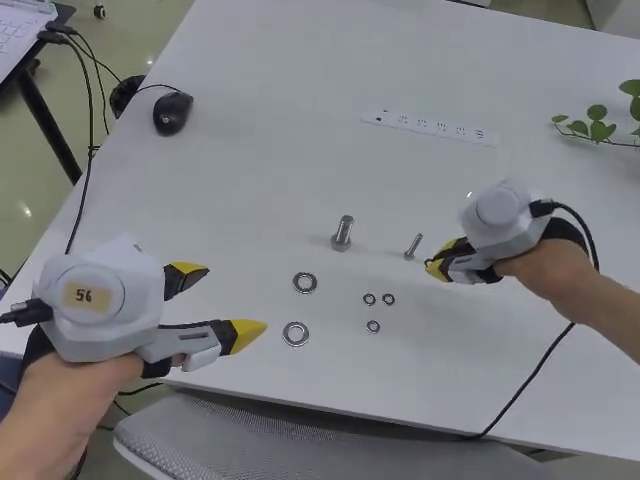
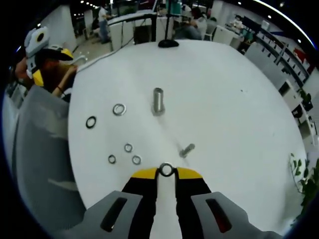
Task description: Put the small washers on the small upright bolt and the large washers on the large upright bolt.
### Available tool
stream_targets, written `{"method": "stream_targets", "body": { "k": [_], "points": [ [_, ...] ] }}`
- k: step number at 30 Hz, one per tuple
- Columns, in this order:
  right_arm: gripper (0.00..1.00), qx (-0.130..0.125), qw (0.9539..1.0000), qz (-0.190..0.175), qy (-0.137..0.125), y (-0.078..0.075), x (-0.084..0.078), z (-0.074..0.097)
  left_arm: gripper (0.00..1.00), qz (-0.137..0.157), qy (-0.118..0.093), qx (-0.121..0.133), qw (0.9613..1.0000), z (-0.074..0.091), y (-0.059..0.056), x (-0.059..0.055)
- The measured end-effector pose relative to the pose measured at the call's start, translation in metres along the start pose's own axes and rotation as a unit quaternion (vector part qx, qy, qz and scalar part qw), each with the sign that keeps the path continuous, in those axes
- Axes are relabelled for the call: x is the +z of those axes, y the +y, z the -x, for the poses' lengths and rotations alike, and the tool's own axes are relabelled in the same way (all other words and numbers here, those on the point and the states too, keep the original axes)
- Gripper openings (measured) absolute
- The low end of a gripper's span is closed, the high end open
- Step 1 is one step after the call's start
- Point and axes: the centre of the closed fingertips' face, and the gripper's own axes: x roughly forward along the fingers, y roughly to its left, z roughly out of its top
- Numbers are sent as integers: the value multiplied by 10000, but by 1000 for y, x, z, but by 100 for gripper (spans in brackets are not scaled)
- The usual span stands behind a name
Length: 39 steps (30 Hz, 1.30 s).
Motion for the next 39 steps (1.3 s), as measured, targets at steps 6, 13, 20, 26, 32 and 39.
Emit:
{"method": "stream_targets", "body": {
  "k": [6, 13, 20, 26, 32, 39],
  "points": [
    [13, -65, 9999, 90, -4, -12, 17, 1, 59, 16, 1, 25, 10000, 1, 0, 0],
    [13, -39, 9996, 278, 96, -20, 30, -4, 59, 67, 11, 60, 10000, 2, 3, -1],
    [13, 76, 9988, 372, 304, -23, 28, -14, 60, 91, 24, 59, 9999, 2, 4, -3],
    [13, 110, 9983, 385, 413, -24, 22, -17, 60, 136, 36, 71, 9999, 2, 4, -6],
    [13, 134, 9983, 365, 438, -26, 21, -20, 60, 148, 44, 78, 9998, 2, 5, -7],
    [13, 133, 9981, 373, 472, -28, 20, -23, 60, 159, 27, 99, 9998, 3, 7, -6]
  ]
}}
